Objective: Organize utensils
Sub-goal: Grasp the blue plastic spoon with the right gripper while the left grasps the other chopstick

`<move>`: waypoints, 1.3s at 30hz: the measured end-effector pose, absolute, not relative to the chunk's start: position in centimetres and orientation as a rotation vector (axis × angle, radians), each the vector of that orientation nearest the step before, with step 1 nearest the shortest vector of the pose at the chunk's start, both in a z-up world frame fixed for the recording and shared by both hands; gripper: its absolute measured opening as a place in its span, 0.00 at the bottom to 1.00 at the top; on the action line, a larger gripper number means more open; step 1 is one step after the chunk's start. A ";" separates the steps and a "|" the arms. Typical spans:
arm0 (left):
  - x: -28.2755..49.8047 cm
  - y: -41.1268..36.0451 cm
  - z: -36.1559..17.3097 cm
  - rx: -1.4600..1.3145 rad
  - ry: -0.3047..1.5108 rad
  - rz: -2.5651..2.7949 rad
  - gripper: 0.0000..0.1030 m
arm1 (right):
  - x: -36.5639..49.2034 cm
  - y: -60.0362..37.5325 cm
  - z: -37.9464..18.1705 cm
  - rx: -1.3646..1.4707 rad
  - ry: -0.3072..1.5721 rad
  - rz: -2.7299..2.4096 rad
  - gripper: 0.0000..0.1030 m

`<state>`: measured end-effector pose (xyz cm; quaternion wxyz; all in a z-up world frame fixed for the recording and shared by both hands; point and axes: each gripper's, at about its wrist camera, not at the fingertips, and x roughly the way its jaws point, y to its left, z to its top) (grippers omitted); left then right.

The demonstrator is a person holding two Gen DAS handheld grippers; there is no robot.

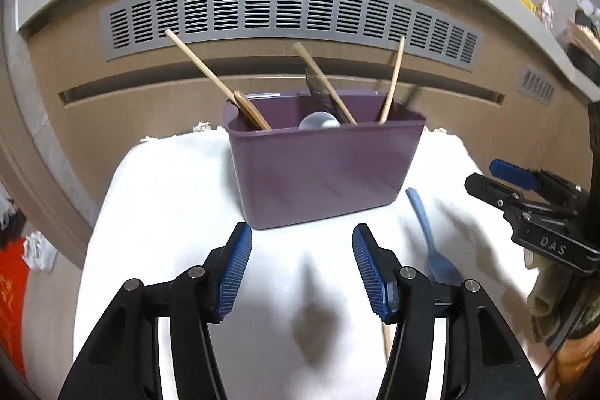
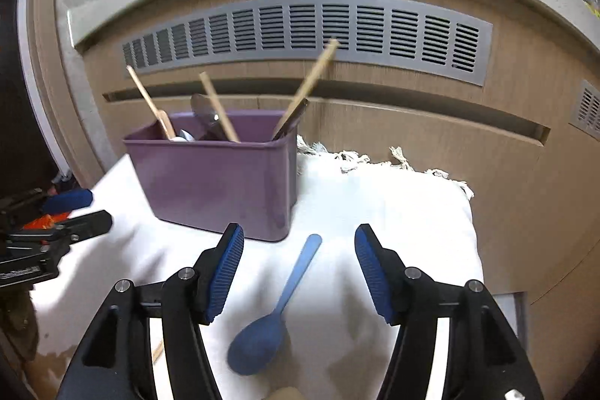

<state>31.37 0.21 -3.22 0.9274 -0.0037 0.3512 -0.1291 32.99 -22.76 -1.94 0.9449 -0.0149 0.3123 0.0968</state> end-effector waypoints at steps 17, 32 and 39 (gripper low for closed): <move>27.8 -0.2 -5.5 -0.016 0.807 -0.311 0.62 | 36.7 -20.6 -10.4 -0.013 0.932 0.139 0.24; 28.6 -5.1 -8.3 0.023 0.994 -0.426 0.41 | 29.0 -22.7 -8.7 -0.048 0.896 0.213 0.07; 31.3 -9.1 -8.9 0.128 1.033 -0.364 0.33 | 26.0 -24.4 -9.3 -0.008 0.875 0.231 0.07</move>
